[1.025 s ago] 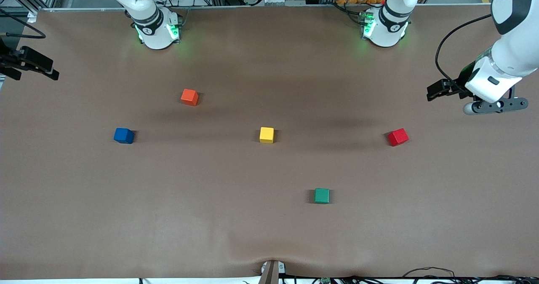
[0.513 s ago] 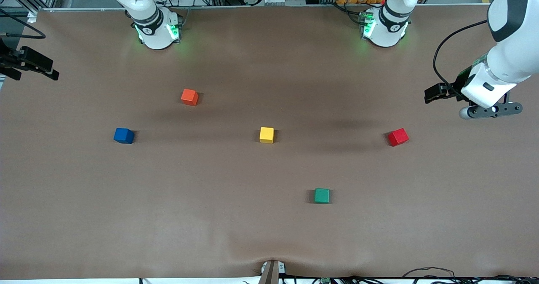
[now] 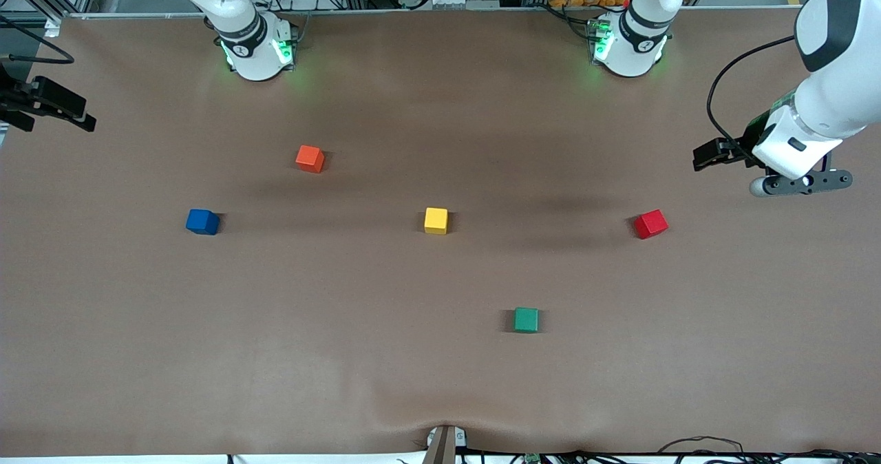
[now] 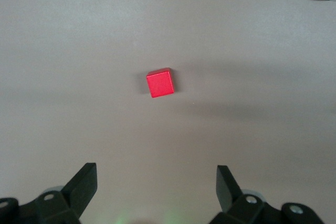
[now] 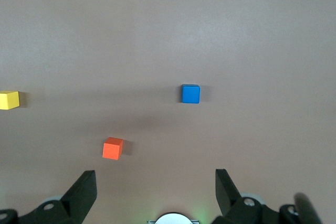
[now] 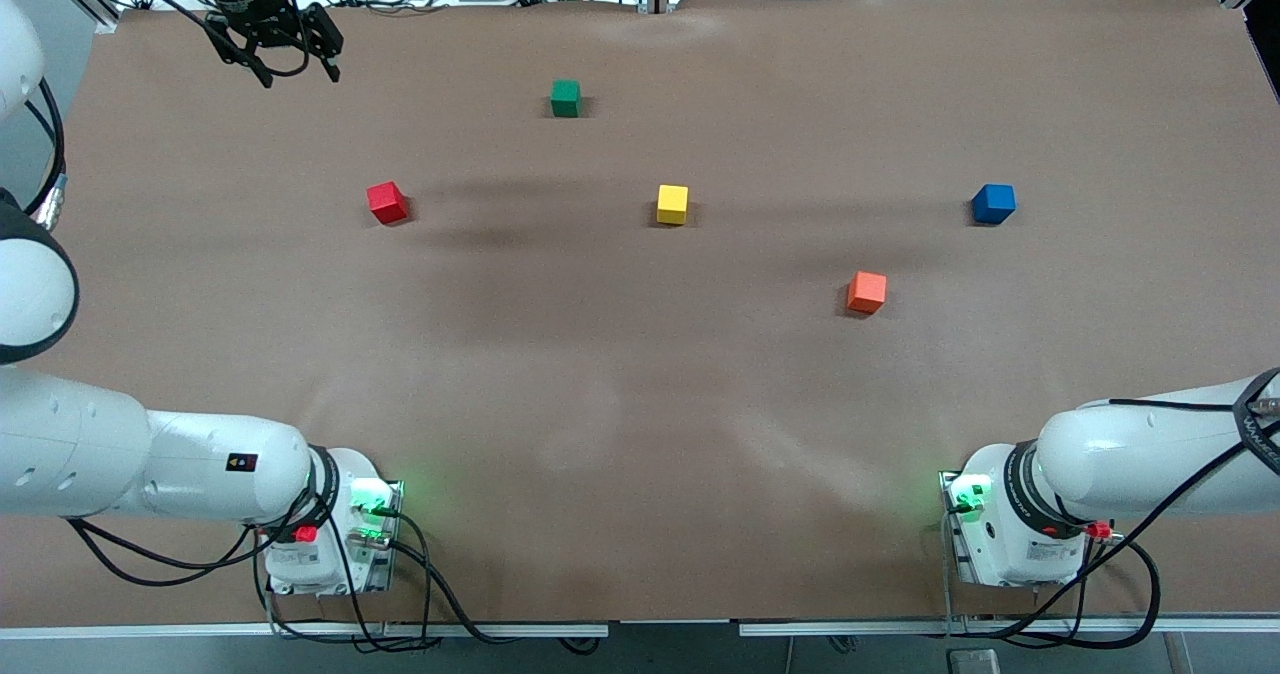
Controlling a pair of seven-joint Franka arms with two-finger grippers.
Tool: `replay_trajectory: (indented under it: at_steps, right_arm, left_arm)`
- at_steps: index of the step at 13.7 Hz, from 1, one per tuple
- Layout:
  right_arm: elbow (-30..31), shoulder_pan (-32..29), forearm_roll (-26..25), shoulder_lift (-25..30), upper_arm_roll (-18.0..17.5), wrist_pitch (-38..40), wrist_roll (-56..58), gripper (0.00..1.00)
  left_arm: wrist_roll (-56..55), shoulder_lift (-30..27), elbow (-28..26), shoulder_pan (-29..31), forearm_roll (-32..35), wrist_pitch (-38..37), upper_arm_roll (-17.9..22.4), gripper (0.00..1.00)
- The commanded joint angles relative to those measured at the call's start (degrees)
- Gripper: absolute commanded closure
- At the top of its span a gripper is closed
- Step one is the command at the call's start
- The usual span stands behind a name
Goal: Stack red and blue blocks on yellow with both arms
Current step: 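Move the left gripper toward the red cube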
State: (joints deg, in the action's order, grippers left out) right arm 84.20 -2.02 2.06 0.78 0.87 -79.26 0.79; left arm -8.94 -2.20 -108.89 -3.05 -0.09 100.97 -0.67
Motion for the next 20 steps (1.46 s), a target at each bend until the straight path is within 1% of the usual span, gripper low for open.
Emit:
replay_trajectory:
  at_steps: [1,9,12,14,17,20]
  right_arm:
    - [-1.2,-0.4,0.8,-0.7,0.1,0.2,0.9,0.0]
    - [-1.2,-0.5,1.4,-0.9,0.1,-0.2,0.9,0.0]
    - [-1.2,-0.5,1.4,-0.9,0.2,-0.2,0.9,0.0]
    - [-1.2,-0.4,1.4,-0.9,0.2,-0.2,0.9,0.0]
    - [-1.2,-0.5,1.4,-0.9,0.2,-0.1,0.9,0.0]
    - [-1.2,-0.5,1.4,-0.9,0.2,-0.1,0.9,0.0]
  left_arm:
    - [-0.3,1.1,-0.3,0.2,0.5,1.4,-0.3,0.0]
    - [-0.3,5.2,-0.3,-0.6,0.5,4.1,-0.5,0.0]
    - [-1.1,7.8,0.0,-2.5,0.4,5.8,-0.6,0.0]
    - [-3.2,9.9,-0.1,-3.7,0.4,7.3,-0.6,0.0]
    - [-7.9,12.7,-0.6,-3.9,0.4,9.0,-0.7,0.0]
    - [-17.0,14.2,-3.2,-4.2,0.4,12.7,-0.8,0.0]
